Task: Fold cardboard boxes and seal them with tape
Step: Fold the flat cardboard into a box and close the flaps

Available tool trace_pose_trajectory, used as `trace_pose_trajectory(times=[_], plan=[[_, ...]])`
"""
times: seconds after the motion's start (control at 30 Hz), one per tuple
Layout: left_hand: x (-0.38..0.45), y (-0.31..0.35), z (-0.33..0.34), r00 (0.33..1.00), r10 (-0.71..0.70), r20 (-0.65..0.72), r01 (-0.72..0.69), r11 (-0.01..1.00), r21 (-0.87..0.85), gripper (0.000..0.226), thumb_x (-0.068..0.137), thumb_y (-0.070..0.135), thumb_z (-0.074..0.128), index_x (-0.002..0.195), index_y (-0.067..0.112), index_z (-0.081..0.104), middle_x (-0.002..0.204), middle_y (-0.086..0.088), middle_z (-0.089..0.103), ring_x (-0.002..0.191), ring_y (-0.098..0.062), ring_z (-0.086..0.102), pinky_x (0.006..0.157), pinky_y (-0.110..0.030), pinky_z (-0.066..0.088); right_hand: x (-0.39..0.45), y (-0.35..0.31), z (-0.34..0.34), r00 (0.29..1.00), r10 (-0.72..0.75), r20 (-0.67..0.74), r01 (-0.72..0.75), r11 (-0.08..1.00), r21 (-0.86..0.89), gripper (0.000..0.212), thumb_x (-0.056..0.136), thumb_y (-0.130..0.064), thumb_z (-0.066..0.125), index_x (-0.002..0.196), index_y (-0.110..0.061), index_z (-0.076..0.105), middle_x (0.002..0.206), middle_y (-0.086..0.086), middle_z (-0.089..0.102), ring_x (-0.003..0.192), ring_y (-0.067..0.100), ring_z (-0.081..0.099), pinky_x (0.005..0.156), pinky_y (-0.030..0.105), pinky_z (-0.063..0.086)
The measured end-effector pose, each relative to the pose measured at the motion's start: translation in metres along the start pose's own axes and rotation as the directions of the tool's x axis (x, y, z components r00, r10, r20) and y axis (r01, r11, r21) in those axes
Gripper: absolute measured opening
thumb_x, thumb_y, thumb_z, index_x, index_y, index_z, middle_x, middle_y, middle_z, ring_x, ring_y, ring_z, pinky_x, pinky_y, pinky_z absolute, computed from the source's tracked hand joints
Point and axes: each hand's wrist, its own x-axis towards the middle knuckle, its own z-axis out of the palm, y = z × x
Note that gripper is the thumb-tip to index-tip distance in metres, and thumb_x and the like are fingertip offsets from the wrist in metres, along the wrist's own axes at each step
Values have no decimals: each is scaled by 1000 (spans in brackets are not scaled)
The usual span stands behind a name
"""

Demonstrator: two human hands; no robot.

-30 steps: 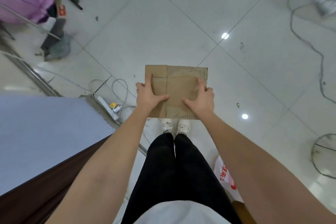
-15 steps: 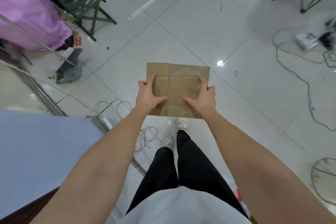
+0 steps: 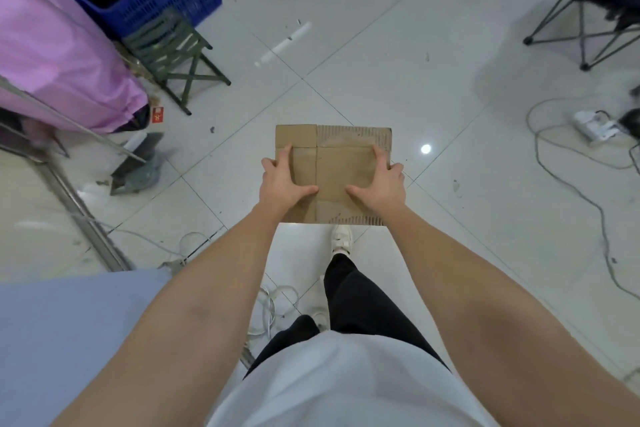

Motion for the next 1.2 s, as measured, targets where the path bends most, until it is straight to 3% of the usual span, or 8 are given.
trace_pose_trajectory(times=[0.57,0.9,1.2], plan=[[199,71,-57,994,-108,-35,107,994,-19,103,68,38,81,147,29,15,127,-11,28,114,-33,48,97,-46,44,213,-115,-47,993,-23,114,33,995,-92,94,75,-34,75,147,-30,15,129,16,34,116,31,40,84,40,45],[374,120,-167,1000,11,-7,-10,989,148,101,68,41,81,146,25,19,132,-13,28,115,-34,47,93,-43,43,349,-233,-61,992,48,115,-50,999,21,90,78,-29,72,147,-29,14,128,16,34,114,36,47,93,47,48],[470,182,-212,998,70,4,-68,963,259,102,67,45,81,145,27,19,128,-13,29,109,-34,50,89,-43,46,438,-302,-101,982,180,55,-184,979,89,84,79,-26,68,146,-29,17,130,14,32,118,34,42,92,42,45]])
